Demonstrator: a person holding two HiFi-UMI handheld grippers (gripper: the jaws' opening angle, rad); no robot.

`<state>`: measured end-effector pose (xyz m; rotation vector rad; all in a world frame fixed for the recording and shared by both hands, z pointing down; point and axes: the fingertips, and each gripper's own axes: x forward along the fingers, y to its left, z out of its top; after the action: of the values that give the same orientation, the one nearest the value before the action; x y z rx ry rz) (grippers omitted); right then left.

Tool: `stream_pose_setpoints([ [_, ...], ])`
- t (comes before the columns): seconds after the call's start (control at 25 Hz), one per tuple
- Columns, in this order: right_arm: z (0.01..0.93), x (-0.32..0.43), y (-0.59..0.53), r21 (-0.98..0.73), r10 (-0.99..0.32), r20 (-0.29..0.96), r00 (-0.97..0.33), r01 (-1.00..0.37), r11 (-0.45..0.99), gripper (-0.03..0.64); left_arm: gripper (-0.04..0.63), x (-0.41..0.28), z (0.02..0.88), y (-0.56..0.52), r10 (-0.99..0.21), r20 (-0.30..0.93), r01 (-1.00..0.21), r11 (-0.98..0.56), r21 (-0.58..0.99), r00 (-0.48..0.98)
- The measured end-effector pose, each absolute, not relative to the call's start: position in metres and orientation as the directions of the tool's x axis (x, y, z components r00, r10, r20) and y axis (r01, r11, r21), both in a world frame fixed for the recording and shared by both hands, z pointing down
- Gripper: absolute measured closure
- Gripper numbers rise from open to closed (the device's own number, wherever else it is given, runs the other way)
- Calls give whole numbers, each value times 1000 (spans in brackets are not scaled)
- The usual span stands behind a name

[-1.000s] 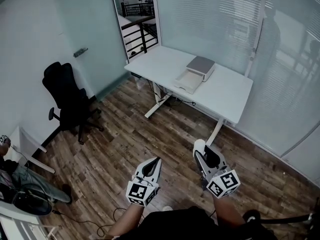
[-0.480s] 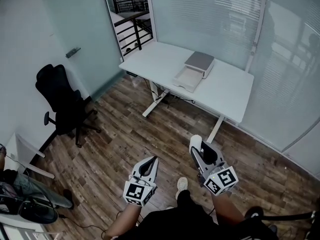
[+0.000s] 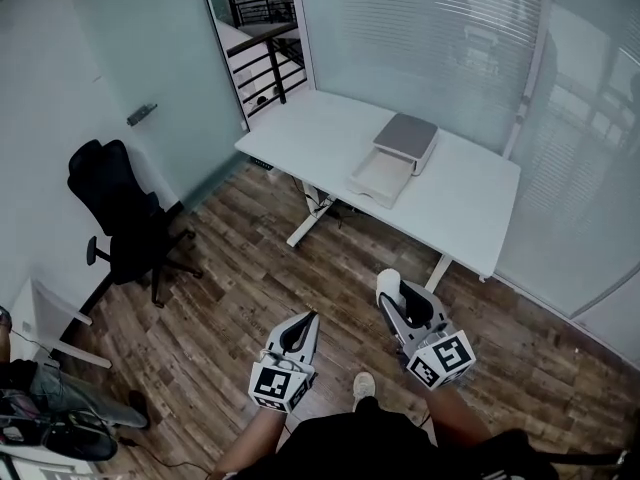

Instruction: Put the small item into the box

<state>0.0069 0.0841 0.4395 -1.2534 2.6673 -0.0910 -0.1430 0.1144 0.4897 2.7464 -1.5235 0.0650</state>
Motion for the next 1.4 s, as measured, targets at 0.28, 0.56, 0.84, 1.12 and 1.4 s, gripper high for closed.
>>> stream_pose_setpoints([
  [0.28,453,22,23,-143,-760,-121,-638,-747,649,459,581,-126,503,53,-848,91,-852,-524,1,522],
  [0.56,456,42,-18,-154,-746,-114,-656,-731,665,460,581,-101,497,6,-853,70,-854,-519,-27,516],
  [0.84,457,53,-45,-166,-736,-128,-665,-717,677,459,581,-83,497,-16,-851,87,-853,-521,-30,517],
  [1.12,461,67,-65,-149,-740,-126,-660,-725,672,459,581,-75,499,-44,-843,103,-844,-534,-52,527],
  [1.4,459,60,-102,-130,-745,-124,-655,-734,667,460,582,-77,502,-78,-828,105,-831,-556,-23,551],
])
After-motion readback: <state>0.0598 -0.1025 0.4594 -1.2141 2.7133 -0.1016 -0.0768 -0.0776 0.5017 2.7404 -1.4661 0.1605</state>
